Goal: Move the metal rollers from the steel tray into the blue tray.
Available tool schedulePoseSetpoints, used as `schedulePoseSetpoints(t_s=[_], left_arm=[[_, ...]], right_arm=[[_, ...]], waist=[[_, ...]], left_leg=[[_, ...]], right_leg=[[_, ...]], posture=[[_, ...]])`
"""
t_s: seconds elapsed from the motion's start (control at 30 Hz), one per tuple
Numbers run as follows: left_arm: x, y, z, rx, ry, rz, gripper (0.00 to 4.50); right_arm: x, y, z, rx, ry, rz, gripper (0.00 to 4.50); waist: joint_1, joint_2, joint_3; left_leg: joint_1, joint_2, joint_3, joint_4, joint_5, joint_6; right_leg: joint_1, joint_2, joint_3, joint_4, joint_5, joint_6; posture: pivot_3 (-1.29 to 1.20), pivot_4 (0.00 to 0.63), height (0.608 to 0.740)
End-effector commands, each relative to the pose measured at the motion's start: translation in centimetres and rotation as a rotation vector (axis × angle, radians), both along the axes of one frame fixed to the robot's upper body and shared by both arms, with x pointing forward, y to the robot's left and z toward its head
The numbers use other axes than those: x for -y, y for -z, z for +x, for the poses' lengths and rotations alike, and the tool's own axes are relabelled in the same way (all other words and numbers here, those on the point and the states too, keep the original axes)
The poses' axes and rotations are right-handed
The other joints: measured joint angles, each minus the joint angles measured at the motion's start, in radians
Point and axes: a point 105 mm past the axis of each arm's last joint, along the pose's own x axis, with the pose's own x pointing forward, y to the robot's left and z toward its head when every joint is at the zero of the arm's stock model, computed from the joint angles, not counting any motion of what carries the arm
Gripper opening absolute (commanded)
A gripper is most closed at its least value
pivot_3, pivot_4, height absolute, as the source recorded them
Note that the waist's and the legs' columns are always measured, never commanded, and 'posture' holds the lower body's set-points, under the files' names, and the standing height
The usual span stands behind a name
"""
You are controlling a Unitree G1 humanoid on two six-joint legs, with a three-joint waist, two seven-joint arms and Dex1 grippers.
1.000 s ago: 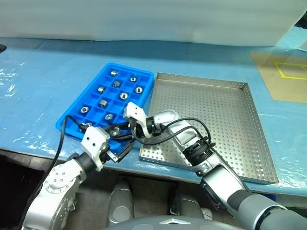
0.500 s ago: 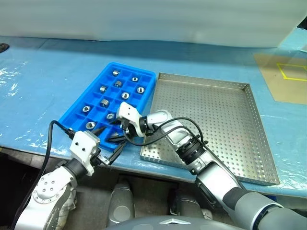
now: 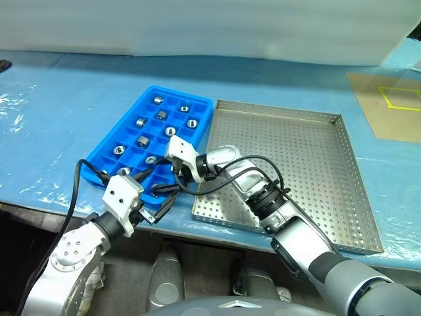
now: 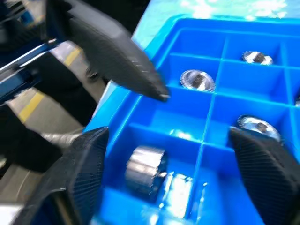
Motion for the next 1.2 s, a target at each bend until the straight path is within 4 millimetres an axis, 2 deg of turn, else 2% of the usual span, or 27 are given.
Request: schedulePoseSetpoints(t_s=[0.03,0.17,0.27,0.37,0.5,0.57,0.63,0.8,0.93,1.03,1.2], left_arm=[[-0.5,-2.0,0.3,0.095,-0.015,0.008,4.5],[-0.4,-2.1,0.4,0.101,-0.008,0.005,4.5],[-0.4,-2.0,0.5,0.102,-0.003,0.006,4.5],[-0.3,-2.1,0.6,0.104,-0.001,0.007,4.5],[-0.2,-2.3,1.0,0.117,0.005,0.007,4.5],[-0.1,-2.6,1.2,0.131,0.008,0.002,4.5],[0.1,-2.8,1.6,0.141,0.015,-0.003,4.5],[0.9,-2.6,2.5,0.14,0.054,-0.016,4.5],[2.1,-2.4,4.1,0.139,0.122,-0.03,4.5],[2.8,-2.4,5.2,0.146,0.163,-0.029,4.5],[4.4,-2.5,7.3,0.162,0.25,-0.039,4.5]], right_arm=[[3.2,2.0,1.7,0.03,0.072,-0.14,2.82],[4.9,1.9,3.1,0.077,0.119,-0.195,1.43],[6.1,1.5,4.8,0.149,0.177,-0.235,0.44],[6.0,-0.1,5.6,0.162,0.211,-0.158,0.44],[4.6,-5.0,5.6,0.013,0.234,0.162,0.44],[4.7,-7.3,5.4,-0.06,0.228,0.299,0.44],[5.4,-8.1,5.5,-0.097,0.24,0.353,0.44],[8.0,-7.9,6.0,-0.097,0.309,0.387,0.44],[11.4,-6.4,5.4,-0.014,0.407,0.357,0.44],[13.3,-5.9,5.0,0.011,0.477,0.342,0.44],[17.8,-4.7,3.4,0.052,0.616,0.289,2.09]], waist=[[0.002,0.0,0.0],[0.004,0.001,-0.001],[0.003,0.001,-0.001],[0.005,0.001,-0.001],[0.002,0.001,-0.001],[0.0,0.001,-0.001],[0.0,0.001,-0.001],[-0.002,0.0,-0.001],[-0.001,0.0,-0.001],[-0.019,0.001,-0.001],[-0.044,0.0,-0.001]], left_leg=[[0.0,0.0,0.0,0.0,0.0,0.0],[0.008,-0.001,0.0,0.001,0.0,0.0],[0.018,-0.001,0.0,-0.001,0.0,0.0],[0.022,-0.002,0.0,-0.004,0.0,0.0],[0.02,-0.002,0.0,-0.004,0.0,0.0],[0.017,-0.001,0.0,-0.003,0.0,0.0],[0.012,-0.001,0.0,-0.002,0.0,-0.001],[0.002,0.0,0.001,0.003,0.001,-0.001],[0.0,0.0,0.001,0.006,0.001,-0.001],[0.0,0.0,0.001,0.01,0.001,-0.001],[0.004,-0.001,0.002,0.01,0.001,-0.001]], right_leg=[[0.0,0.0,0.0,0.0,0.0,0.0],[0.008,-0.001,0.001,0.001,0.0,0.001],[0.016,-0.001,0.002,0.001,-0.004,0.007],[0.019,-0.001,0.002,0.001,-0.005,0.008],[0.017,-0.001,0.002,0.001,-0.004,0.007],[0.013,-0.001,0.002,0.002,-0.001,0.001],[0.009,0.0,0.002,0.002,-0.001,-0.002],[0.002,0.0,0.001,0.003,-0.001,-0.002],[0.001,0.0,0.001,0.004,-0.001,-0.002],[0.001,0.0,0.002,0.005,0.0,0.0],[0.004,0.0,0.004,0.006,0.001,0.001]], posture=[[0.3,0.15,0.74],[0.3,0.15,0.74],[0.3,0.15,0.74],[0.29,0.15,0.74],[0.29,0.15,0.74],[0.28,0.15,0.74],[0.28,0.15,0.74],[0.19,0.15,0.74],[0.11,0.15,0.74],[0.04,0.15,0.74],[-0.09,0.15,0.74]])
